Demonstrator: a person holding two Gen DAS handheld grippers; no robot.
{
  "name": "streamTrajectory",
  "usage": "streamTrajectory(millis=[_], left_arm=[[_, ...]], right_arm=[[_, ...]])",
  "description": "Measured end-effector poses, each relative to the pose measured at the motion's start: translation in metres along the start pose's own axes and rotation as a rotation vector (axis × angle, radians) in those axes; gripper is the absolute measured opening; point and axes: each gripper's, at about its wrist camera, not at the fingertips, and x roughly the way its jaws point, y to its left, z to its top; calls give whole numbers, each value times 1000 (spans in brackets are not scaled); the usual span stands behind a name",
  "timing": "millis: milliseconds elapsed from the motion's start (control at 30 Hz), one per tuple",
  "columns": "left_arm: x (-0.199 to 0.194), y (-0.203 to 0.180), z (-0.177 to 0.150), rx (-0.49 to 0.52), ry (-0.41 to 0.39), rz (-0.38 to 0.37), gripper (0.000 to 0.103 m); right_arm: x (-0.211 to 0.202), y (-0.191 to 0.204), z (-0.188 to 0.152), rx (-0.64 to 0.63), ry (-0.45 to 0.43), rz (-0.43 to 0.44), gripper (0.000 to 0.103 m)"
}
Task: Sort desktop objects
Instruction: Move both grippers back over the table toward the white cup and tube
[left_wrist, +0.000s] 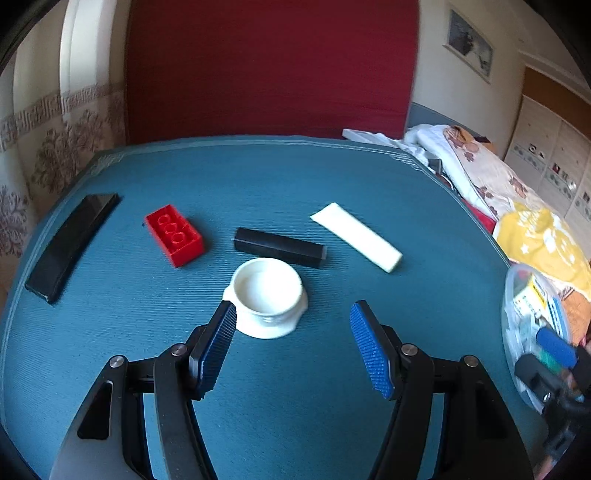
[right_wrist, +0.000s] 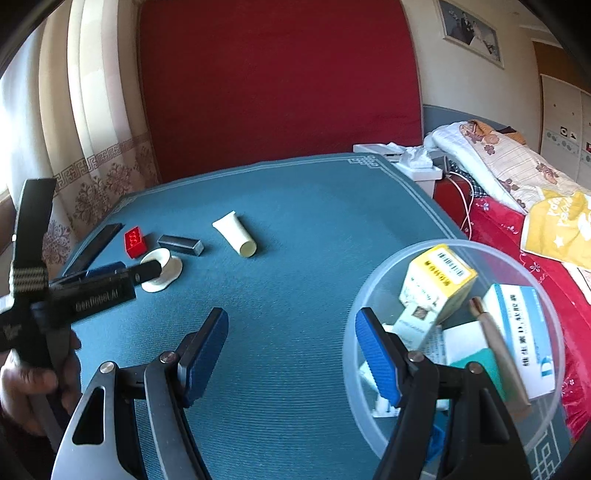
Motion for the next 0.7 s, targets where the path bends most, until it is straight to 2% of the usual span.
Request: streamTrajectory(millis=[467,700], left_arm=[[37,11,10,49,43,74,68],[48,18,12,38,58,37,68]], right_arm=[[32,16,7,-21,58,20,75],[52,27,15,-24,84,39,75]])
